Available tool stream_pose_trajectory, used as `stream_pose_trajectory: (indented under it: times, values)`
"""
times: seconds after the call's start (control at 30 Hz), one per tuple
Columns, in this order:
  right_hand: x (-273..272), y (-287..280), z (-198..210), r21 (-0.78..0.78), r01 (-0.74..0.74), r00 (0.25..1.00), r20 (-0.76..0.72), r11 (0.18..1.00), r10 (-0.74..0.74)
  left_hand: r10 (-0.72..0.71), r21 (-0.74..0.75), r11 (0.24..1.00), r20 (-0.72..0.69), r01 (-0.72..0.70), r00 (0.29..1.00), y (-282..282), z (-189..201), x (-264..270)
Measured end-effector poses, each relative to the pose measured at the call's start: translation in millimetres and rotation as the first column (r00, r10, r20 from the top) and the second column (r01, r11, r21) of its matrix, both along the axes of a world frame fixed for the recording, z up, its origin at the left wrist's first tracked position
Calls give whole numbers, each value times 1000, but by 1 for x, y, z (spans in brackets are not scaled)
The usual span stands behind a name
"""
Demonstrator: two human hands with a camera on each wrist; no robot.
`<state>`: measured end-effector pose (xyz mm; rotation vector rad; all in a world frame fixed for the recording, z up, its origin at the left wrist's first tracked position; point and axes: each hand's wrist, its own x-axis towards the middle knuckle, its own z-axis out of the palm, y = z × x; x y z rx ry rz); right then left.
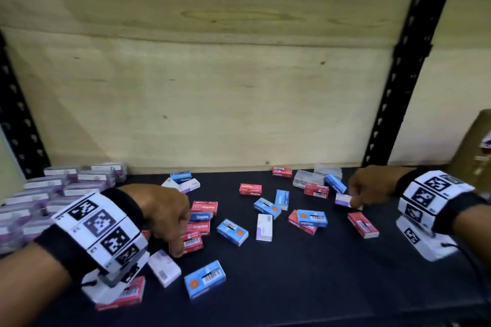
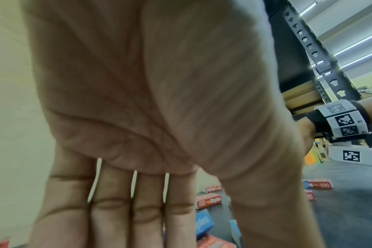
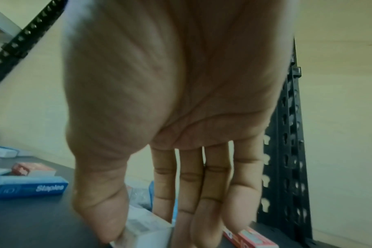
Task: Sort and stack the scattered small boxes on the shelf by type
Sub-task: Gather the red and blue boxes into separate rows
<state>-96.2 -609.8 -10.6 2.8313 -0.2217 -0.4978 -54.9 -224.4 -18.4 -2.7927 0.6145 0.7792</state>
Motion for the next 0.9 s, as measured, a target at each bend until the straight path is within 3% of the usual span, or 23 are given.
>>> stream_pose_trajectory:
  times: [0.27,0.43,0.57,0.7,0.9]
  values:
    - [7,-9,-16,-10,0,1000,8,1000,0,3,-26,1000,9,-3,1000,0,-1,-12]
    - [9,0,-13,-62,-3,1000,16,998,4,-36,-117,992,143,53,989,2,7,-16]
    - [10,31,-2,-11,-192,978,84,981,192,-139,-137,975,241,175,960,-10,10,-16]
    - [10,80,-6,195,-443,896,59,875,440,-179,-148,965,220,215,959,-27,9,-14]
    - [13,127,-12,219,-555,820,-19,802,573,-215,-159,957,176,244,961,-44,1,-7]
